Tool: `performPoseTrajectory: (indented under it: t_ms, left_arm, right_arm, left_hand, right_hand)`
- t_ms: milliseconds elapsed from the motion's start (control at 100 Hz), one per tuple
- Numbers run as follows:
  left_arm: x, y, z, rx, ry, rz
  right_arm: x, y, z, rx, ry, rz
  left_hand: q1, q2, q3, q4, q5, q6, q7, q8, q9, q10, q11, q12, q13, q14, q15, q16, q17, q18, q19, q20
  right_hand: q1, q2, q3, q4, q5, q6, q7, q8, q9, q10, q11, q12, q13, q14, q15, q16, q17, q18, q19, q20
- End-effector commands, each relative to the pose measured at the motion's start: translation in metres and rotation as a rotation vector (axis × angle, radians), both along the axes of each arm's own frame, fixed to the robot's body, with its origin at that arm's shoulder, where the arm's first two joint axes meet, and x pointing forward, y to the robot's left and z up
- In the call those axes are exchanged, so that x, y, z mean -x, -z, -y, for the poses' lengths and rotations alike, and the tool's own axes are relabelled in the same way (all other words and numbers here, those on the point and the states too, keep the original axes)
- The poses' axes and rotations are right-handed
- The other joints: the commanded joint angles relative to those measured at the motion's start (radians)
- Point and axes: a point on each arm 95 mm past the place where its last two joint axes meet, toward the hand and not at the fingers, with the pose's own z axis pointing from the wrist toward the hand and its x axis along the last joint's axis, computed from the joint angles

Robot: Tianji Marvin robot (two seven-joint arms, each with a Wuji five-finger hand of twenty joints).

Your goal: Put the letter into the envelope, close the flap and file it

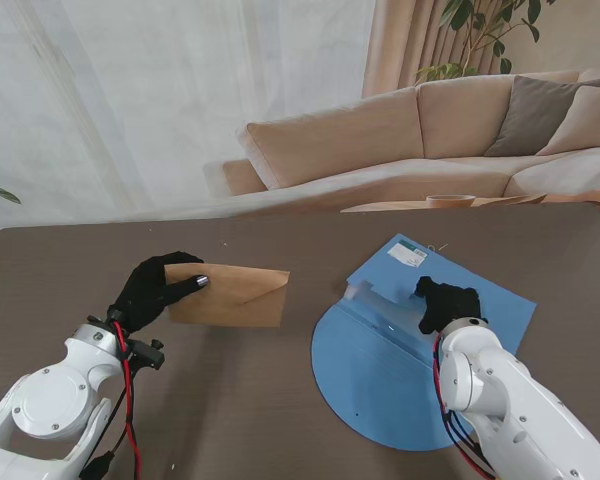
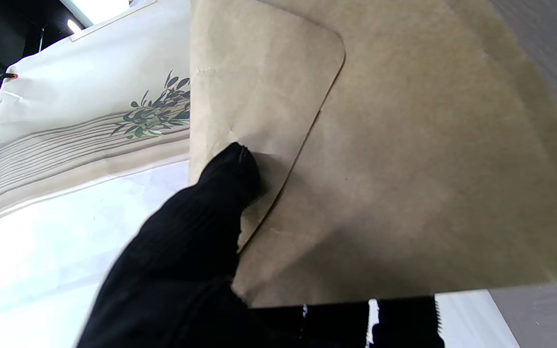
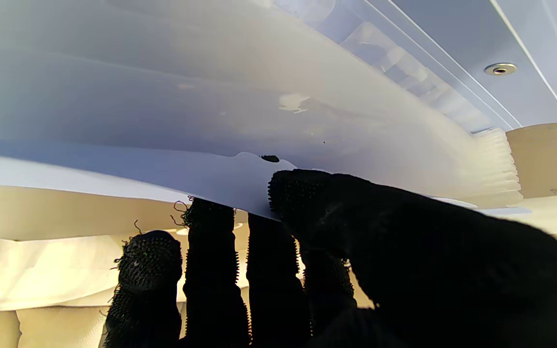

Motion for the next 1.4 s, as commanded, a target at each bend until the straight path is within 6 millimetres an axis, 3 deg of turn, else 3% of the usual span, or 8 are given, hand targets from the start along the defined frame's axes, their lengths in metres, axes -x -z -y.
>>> performPoseTrajectory:
  t_ms: [0, 180, 280, 370, 430, 600, 970, 1390]
  left_arm:
    - [0.002, -0.001, 0.003, 0.005, 0.017, 0.002]
    - [0.002, -0.001, 0.003, 0.004, 0.017, 0.002]
    - [0.002, -0.001, 0.003, 0.004, 0.016, 0.002]
    - [0.002, 0.000, 0.003, 0.004, 0.015, 0.002]
    - [0.002, 0.000, 0.003, 0.003, 0.014, 0.001]
    - [0.002, 0.000, 0.003, 0.002, 0.013, 0.000]
    - [0.002, 0.000, 0.004, 0.001, 0.015, 0.001]
    - [0.014, -0.006, 0.011, -0.050, 0.093, -0.010]
  right_arm:
    - [0.003, 0.004, -0.005, -0.018, -0.003, -0.028]
    - [0.003, 0.004, -0.007, -0.044, 0.006, -0.050]
    - [0.003, 0.003, -0.007, -0.056, 0.011, -0.063]
    - [0.003, 0.002, -0.008, -0.077, 0.014, -0.085]
    - [0.004, 0.002, -0.009, -0.090, 0.013, -0.101]
    - [0.004, -0.001, -0.011, -0.122, 0.007, -0.137]
    - [0.000, -0.008, -0.011, -0.121, 0.012, -0.074]
    - [-0.008, -0.034, -0.017, -0.193, 0.029, -0.020]
  left_hand:
    - [0.062, 0.072, 0.017, 0.015, 0.039, -0.040, 0.086, 0.032, -0.009, -0.004, 0.045, 0.025, -0.016, -0.004, 0.019, 0.023, -0.009, -0.019, 0.019, 0.012]
    - [0.062, 0.072, 0.019, 0.015, 0.040, -0.040, 0.086, 0.030, -0.009, -0.003, 0.045, 0.025, -0.016, -0.005, 0.019, 0.023, -0.010, -0.020, 0.018, 0.011]
    - [0.062, 0.072, 0.019, 0.015, 0.040, -0.039, 0.087, 0.029, -0.010, -0.004, 0.045, 0.025, -0.017, -0.004, 0.019, 0.023, -0.011, -0.020, 0.018, 0.011]
    - [0.062, 0.072, 0.019, 0.015, 0.040, -0.039, 0.088, 0.030, -0.010, -0.005, 0.045, 0.025, -0.017, -0.004, 0.019, 0.023, -0.011, -0.020, 0.018, 0.011]
    - [0.062, 0.072, 0.019, 0.015, 0.039, -0.039, 0.087, 0.029, -0.010, -0.005, 0.045, 0.025, -0.017, -0.004, 0.018, 0.023, -0.011, -0.020, 0.018, 0.011]
    - [0.062, 0.072, 0.019, 0.015, 0.039, -0.039, 0.088, 0.029, -0.011, -0.010, 0.045, 0.027, -0.021, -0.006, 0.016, 0.023, -0.012, -0.021, 0.017, 0.011]
    - [0.063, 0.075, 0.017, 0.015, 0.035, -0.040, 0.090, 0.032, -0.023, 0.014, 0.046, 0.035, -0.030, -0.010, 0.019, 0.029, -0.018, -0.027, 0.015, 0.012]
    - [0.061, 0.072, 0.016, 0.016, 0.041, -0.043, 0.085, 0.027, -0.010, -0.003, 0.045, 0.033, -0.004, 0.005, 0.041, 0.038, 0.014, 0.001, 0.089, 0.051]
  right_hand:
    - [0.095, 0.009, 0.132, 0.026, 0.034, 0.010, -0.025, -0.035, 0.081, -0.049, -0.054, -0.044, 0.024, 0.017, -0.038, -0.030, -0.005, -0.014, 0.040, -0.013]
    - [0.085, 0.037, 0.134, 0.009, 0.074, 0.020, -0.035, -0.093, 0.197, -0.068, -0.075, -0.055, 0.066, 0.011, -0.083, -0.069, 0.005, -0.013, 0.044, -0.019]
    - [0.013, 0.112, 0.071, 0.116, 0.064, 0.026, -0.018, -0.115, 0.209, -0.098, 0.033, -0.031, 0.061, 0.006, -0.059, -0.061, 0.012, 0.018, 0.023, 0.032]
    - [-0.025, -0.080, 0.151, -0.108, 0.030, 0.040, -0.012, -0.089, 0.170, -0.122, 0.165, 0.021, 0.023, 0.009, -0.035, -0.039, 0.000, 0.033, -0.011, 0.137]
    - [-0.045, -0.157, 0.170, -0.155, 0.003, 0.051, -0.004, -0.069, 0.097, -0.128, 0.253, 0.121, -0.012, 0.014, -0.014, -0.020, -0.024, 0.036, -0.017, 0.140]
    - [-0.129, -0.119, 0.097, -0.135, -0.058, 0.075, 0.003, 0.014, -0.073, -0.165, 0.459, 0.357, -0.070, 0.025, 0.070, 0.062, -0.055, 0.049, -0.030, 0.140]
    - [-0.103, -0.125, 0.057, -0.153, -0.031, 0.062, 0.052, 0.108, -0.047, -0.256, 0.603, 0.537, 0.001, 0.000, 0.229, 0.183, 0.000, 0.071, -0.009, 0.148]
    - [-0.148, 0.047, -0.130, -0.175, 0.175, -0.032, 0.054, 0.089, 0.130, -0.109, 0.299, 0.265, 0.168, 0.056, 0.143, 0.098, 0.231, 0.045, 0.116, 0.221]
